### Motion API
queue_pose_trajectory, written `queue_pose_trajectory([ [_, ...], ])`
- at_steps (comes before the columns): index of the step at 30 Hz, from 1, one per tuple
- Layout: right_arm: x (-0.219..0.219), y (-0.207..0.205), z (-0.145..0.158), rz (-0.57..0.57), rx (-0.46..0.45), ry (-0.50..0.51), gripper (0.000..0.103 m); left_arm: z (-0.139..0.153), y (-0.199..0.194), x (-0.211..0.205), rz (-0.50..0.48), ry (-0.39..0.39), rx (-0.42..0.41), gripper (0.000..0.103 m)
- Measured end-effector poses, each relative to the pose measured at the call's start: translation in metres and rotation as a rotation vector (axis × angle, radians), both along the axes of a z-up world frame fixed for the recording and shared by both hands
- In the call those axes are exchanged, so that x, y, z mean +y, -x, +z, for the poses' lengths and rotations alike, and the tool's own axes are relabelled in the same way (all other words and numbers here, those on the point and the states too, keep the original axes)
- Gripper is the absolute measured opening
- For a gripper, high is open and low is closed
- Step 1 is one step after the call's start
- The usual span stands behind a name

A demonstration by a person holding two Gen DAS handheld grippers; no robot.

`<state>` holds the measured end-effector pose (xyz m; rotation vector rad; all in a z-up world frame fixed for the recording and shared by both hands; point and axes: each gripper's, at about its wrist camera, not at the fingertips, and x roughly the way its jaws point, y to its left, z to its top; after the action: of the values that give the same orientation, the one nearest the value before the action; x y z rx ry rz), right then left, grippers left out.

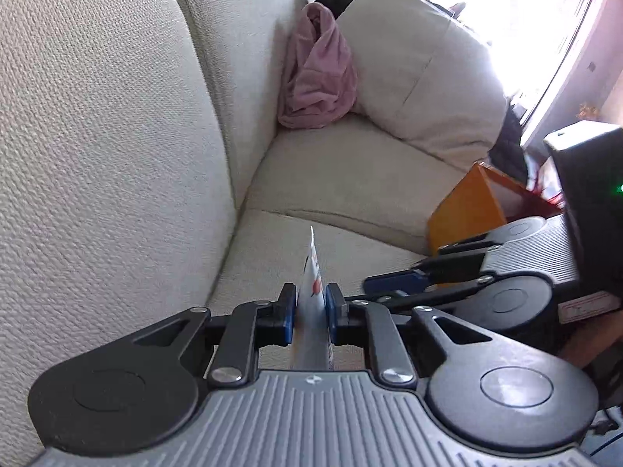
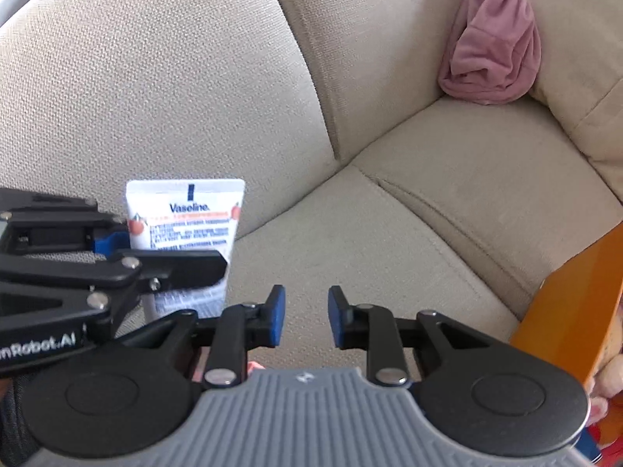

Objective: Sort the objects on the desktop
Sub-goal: 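Lift the tube with the left tool while the right tool moves to the pink holder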

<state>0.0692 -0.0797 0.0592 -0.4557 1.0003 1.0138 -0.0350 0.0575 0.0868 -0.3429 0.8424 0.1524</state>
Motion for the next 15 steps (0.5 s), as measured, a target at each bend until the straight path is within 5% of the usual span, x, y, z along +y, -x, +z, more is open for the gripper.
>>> queue_pose_trajectory([
  [7, 0.001, 0.013, -0.004, 0.050, -0.007, 0.042, 0.026, -0.010, 0.010, 0.003, 0.035, -0.006, 0.057, 0.018],
  [15, 0.000, 0.025, 0.000, 0.185, 0.078, 0.080, 0.027, 0.001, 0.013, 0.007, 0.075, -0.052, 0.006, 0.018],
])
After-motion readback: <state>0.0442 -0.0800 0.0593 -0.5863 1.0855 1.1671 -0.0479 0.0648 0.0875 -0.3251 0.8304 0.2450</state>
